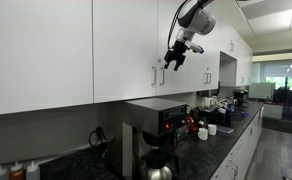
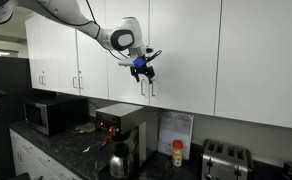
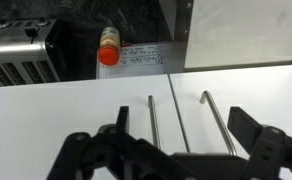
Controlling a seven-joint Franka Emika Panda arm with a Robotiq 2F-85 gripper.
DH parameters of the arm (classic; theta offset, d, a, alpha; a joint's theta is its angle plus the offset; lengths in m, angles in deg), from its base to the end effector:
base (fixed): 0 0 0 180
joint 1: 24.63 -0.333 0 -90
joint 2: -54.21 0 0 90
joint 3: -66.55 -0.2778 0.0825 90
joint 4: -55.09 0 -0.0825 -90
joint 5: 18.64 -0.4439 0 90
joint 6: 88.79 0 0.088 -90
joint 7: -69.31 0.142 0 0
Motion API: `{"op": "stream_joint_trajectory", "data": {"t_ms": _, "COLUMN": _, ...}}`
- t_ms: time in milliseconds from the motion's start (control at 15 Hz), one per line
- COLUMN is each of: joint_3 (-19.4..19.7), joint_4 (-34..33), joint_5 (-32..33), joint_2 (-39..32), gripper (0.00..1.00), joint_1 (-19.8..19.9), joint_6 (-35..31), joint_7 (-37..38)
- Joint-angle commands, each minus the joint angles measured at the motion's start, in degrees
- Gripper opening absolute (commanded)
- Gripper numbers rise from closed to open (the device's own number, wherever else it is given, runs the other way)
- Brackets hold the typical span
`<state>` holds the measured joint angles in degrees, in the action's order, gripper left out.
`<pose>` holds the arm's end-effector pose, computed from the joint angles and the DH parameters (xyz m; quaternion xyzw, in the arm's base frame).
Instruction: Open the third cabinet door from the right
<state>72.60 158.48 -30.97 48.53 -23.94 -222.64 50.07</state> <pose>0.6922 -0.0714 0.4434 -0.9717 -0.0514 -0.2279 0.0363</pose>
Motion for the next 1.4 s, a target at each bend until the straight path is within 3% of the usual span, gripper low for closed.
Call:
{"op": "stream_joint_trajectory", "data": {"t_ms": 0, "joint_3": -1.83, "joint_4": -1.98, "joint_5": 0.27, "joint_2": -2.63, "gripper": 1.0, "joint_1": 1.49, "joint_6": -3.47, "joint_7": -0.49}}
{"op": "stream_joint_trajectory", "data": {"t_ms": 400, "joint_3": -3.0, "joint_4": -3.22, "joint_5": 0.12, "joint_2": -5.17, "gripper": 1.0, "joint_1": 1.88, "joint_6": -7.81, "joint_7": -1.03}}
{"op": "stream_joint_trajectory", "data": {"t_ms": 1333, "joint_3": -4.41, "joint_4": -4.7, "joint_5": -0.19, "joint_2": -8.46, "gripper": 1.0, "joint_1": 4.18, "joint_6": -11.08, "joint_7": -1.66}}
